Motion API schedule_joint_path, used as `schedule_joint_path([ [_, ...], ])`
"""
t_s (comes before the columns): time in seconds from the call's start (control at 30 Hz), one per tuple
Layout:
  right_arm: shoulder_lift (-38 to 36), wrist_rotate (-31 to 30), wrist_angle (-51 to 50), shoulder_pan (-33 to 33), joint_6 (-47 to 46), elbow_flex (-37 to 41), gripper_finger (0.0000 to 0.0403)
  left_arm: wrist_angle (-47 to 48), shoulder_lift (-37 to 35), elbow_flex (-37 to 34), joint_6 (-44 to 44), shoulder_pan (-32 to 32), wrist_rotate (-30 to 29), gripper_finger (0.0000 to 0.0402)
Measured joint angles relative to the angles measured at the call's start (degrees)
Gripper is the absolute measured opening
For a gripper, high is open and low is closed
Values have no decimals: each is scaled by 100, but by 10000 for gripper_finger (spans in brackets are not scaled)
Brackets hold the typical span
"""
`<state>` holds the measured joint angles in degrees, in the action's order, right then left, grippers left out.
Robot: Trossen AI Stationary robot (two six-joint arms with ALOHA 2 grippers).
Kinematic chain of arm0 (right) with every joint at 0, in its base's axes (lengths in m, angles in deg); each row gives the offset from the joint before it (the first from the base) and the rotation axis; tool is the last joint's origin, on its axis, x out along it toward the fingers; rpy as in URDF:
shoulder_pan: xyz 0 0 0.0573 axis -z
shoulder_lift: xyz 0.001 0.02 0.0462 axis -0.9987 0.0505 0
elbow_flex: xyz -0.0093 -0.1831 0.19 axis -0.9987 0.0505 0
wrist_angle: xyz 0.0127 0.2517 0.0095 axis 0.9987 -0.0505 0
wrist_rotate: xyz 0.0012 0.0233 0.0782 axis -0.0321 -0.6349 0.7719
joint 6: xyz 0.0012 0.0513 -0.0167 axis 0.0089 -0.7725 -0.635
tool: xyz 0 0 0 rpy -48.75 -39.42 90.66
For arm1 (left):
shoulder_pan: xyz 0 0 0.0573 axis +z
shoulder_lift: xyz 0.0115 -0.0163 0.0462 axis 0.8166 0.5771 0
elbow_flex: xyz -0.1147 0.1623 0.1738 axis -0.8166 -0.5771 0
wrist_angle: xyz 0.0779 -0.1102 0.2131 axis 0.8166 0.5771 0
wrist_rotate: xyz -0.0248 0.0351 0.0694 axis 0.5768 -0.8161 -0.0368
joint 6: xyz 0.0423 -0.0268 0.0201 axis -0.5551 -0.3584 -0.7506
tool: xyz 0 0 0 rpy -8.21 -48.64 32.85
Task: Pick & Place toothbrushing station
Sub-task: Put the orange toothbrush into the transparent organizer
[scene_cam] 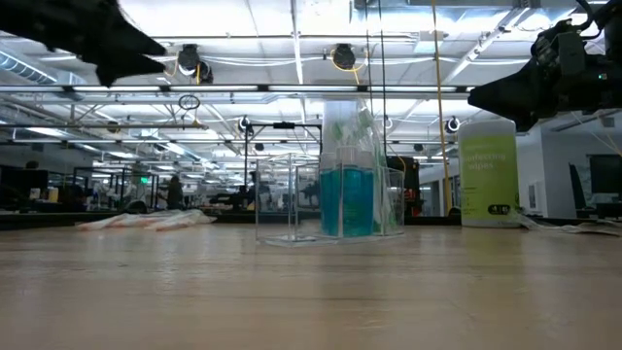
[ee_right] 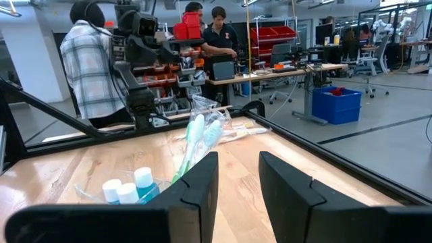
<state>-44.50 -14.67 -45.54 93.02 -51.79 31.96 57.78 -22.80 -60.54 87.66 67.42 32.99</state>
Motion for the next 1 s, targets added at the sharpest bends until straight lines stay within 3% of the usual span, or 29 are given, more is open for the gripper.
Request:
schedule_joint_path([
  [0.1, 0, 0, 0, 0, 0, 0, 98, 534, -713, -28, 196, -42, -424, 214],
  [0.23, 0, 0, 0, -2, 2, 0, 98, 1648, -1150, -98, 1368, -108, -1870, 214],
  [0.3, 0, 0, 0, -1, 0, 0, 98, 2143, -1158, -103, 2275, -112, -2394, 214],
  [0.43, 0, 0, 0, 0, 0, 2, 98, 2687, -895, -116, 3949, -113, -2824, 214],
  [0.6, 0, 0, 0, -1, 0, 3, 98, 2736, -459, -116, 4358, -107, -3203, 214],
  [0.8, 0, 0, 0, -1, 0, 7, 98, 2636, 379, -77, 5022, 64, -2765, 214],
  [1.0, 0, 0, 0, -1, 0, 7, 98, 2717, 1691, 128, 5272, 1069, -2097, 214],
])
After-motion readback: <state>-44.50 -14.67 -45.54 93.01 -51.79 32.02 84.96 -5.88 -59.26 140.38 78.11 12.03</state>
